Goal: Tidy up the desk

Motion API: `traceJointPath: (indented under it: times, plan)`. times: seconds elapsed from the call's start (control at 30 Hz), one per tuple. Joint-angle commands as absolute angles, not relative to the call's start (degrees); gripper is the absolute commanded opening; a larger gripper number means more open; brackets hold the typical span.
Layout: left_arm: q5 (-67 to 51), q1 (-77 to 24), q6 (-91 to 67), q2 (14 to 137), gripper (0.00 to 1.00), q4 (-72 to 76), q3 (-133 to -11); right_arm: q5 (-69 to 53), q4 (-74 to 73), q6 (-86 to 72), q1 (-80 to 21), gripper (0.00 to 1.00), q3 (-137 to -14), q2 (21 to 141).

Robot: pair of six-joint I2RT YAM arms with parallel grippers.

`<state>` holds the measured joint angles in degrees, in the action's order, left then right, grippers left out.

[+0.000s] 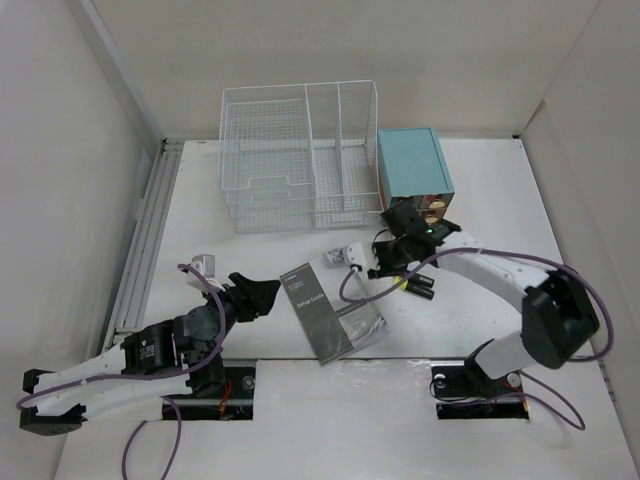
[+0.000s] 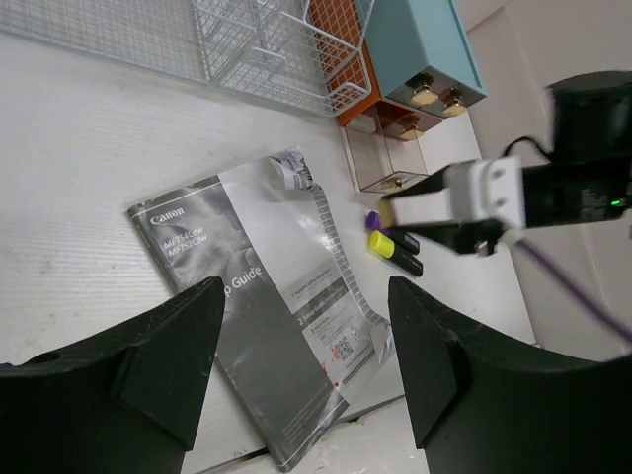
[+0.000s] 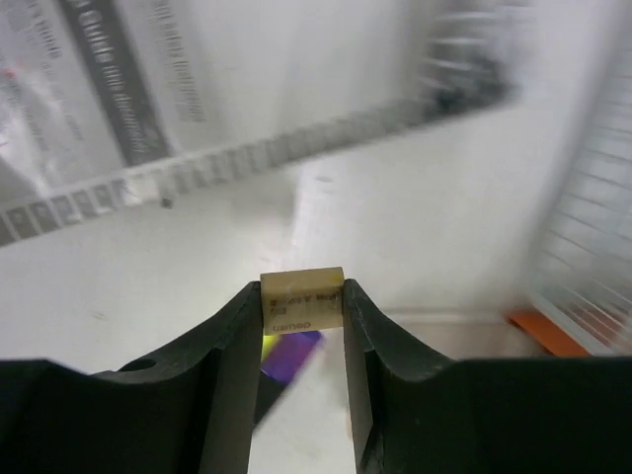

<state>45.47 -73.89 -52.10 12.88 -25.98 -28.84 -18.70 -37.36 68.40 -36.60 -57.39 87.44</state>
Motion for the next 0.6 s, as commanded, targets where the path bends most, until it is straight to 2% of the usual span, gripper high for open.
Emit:
traceJointPath:
  times: [0.0, 0.13, 0.43, 0.57]
  plan:
    - [45.7, -74.09, -51.33, 12.3, 0.64, -24.87, -28.65, -22.59, -30.95, 63.04, -33.14, 0.28, -60.37, 79.81]
    - [45.7, -74.09, -51.33, 12.3, 0.64, -24.87, -28.65, -16.89, -27.25, 59.95, -29.98, 0.28, -61.0, 78.49]
    - [45.7, -74.09, -51.33, 12.3, 0.64, -24.87, -28.65, -6.87, -24.18, 56.17, -26.02, 0.29, -62.93, 84.81]
    - [45.7, -74.09, -51.33, 12.3, 0.64, -24.87, -28.65, -3.43, -21.55, 53.62, -25.49, 0.33, -63.46, 86.13]
